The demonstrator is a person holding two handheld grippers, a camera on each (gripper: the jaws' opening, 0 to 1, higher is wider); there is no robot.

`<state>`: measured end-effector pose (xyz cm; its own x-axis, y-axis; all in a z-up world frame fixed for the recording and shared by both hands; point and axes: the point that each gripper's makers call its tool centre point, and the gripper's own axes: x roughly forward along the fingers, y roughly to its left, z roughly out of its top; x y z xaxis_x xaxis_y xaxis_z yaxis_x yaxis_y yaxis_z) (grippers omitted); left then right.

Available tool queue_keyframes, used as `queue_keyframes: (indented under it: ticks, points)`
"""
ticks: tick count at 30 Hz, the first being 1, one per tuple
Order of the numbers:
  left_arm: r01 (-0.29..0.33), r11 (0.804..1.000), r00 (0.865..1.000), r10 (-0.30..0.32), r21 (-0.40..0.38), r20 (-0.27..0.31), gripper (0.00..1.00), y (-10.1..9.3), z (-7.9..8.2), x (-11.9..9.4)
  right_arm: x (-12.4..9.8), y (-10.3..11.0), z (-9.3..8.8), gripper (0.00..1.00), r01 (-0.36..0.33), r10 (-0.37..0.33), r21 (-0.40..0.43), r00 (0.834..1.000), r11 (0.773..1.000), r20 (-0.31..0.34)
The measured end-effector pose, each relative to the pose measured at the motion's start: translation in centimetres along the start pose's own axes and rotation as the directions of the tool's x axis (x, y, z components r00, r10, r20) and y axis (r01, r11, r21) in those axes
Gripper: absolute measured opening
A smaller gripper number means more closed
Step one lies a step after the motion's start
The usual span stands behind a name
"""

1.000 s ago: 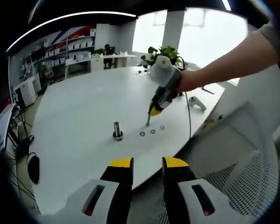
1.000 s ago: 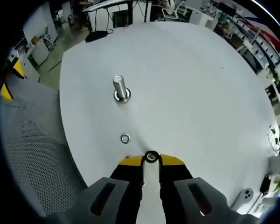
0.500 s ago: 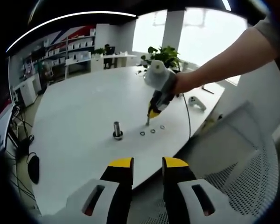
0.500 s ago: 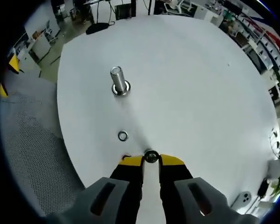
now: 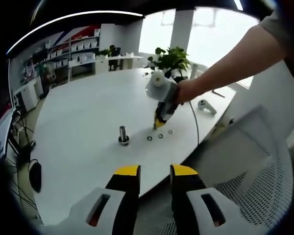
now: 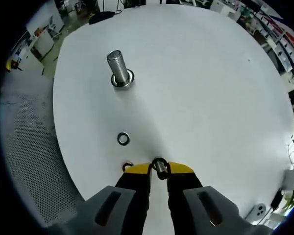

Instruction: Place the washer onto the threaded stud by aligning its center hole with the stud, sliding it down to the base, and recovering from edge contact or off-axis alignment until the washer reaches the visible bottom stop.

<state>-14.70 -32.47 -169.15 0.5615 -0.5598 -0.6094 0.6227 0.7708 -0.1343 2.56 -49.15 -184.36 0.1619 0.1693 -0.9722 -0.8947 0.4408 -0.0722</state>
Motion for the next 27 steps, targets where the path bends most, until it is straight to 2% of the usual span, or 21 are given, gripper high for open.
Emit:
queue_keyframes:
  ticks: [8,22,27]
  points:
    - [-0.003,1.000,1.000,0.003,-0.002,-0.006,0.22,0.1,-0.1,0.0,0.7,0.0,-0.5,0.15,-0.015,0.015,0.011,1.000,1.000,-0.018]
    - [-0.008,1.000,1.000,0.008,-0.004,0.002,0.22,0.2,0.2,0.0,0.0,0.3,-1.0,0.19,-0.026,0.026,0.037,1.000,0.999,0.002]
    - [-0.012,1.000,1.000,0.012,-0.007,0.007,0.22,0.2,0.2,0.0,-0.3,0.6,-2.5,0.22,-0.032,0.033,0.037,0.999,0.999,-0.022]
